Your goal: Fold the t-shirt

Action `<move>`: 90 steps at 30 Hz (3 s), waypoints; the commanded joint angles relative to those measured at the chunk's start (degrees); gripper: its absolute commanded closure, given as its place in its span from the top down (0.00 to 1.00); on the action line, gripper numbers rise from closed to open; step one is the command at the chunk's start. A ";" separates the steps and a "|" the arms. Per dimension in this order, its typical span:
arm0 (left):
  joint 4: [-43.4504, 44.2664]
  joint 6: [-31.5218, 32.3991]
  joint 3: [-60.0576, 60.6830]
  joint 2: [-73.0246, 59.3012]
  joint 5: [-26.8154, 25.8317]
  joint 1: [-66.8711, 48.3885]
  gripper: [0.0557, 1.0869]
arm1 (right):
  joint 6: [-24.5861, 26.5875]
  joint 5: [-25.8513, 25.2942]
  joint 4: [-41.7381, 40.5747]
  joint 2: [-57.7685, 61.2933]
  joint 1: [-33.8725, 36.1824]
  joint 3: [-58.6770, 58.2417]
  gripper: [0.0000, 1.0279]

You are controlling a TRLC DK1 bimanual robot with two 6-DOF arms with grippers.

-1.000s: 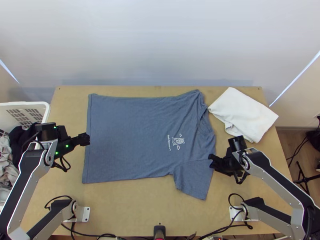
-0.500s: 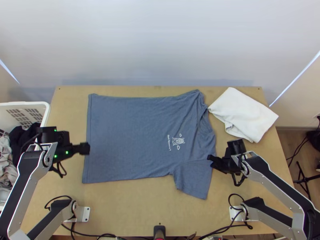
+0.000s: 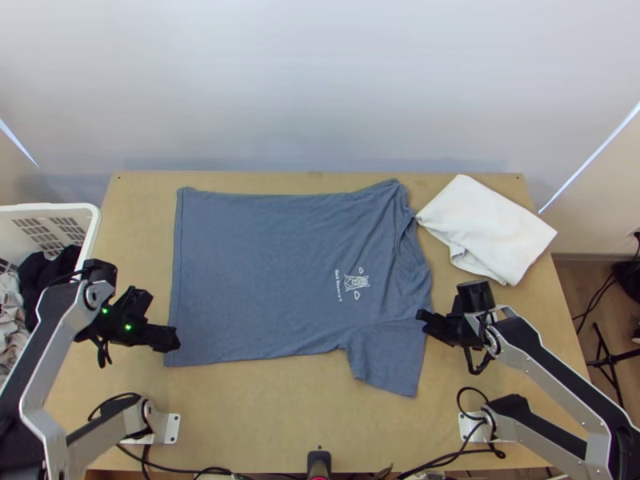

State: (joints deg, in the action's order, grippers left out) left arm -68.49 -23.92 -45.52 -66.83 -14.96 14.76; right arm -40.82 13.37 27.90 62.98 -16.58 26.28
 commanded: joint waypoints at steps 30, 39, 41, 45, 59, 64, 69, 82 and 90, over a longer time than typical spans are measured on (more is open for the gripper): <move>5.82 -3.50 7.55 -10.96 -2.27 -2.20 0.58 | -0.05 -0.18 -1.01 -1.19 0.85 -0.88 0.03; 9.60 -2.36 8.52 -10.69 -1.83 -2.90 0.03 | -0.05 -0.18 -1.09 -1.63 1.20 -1.15 0.03; 10.83 -1.57 7.99 -9.99 -1.91 -1.93 0.03 | 0.04 -0.18 -1.09 -1.98 1.29 -1.15 0.03; 10.83 1.95 2.89 -9.37 -3.58 0.79 0.03 | 0.21 -0.53 -1.36 -5.85 1.55 0.08 0.03; 13.03 21.37 -10.56 -5.59 -8.07 0.79 0.03 | 1.27 -2.29 -2.94 -12.88 4.36 11.33 0.03; 16.72 27.17 -13.72 -5.59 -8.15 0.97 0.03 | 1.44 -2.55 -5.75 -11.21 5.42 14.06 0.03; 26.65 39.48 -20.40 -8.41 -8.07 0.62 0.03 | 2.50 -2.73 -11.82 -3.92 5.68 21.00 0.03; 44.93 51.26 -45.89 -11.48 2.57 -1.05 0.03 | 5.93 -3.70 -17.27 10.85 6.65 51.41 0.03; 55.66 51.78 -48.17 -0.67 4.77 1.32 0.03 | 4.78 -2.99 -17.62 1.44 6.12 61.17 0.03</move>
State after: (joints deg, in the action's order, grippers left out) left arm -20.34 26.61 -89.76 -74.17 -12.49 14.63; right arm -35.68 9.91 10.94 69.69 -10.11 78.70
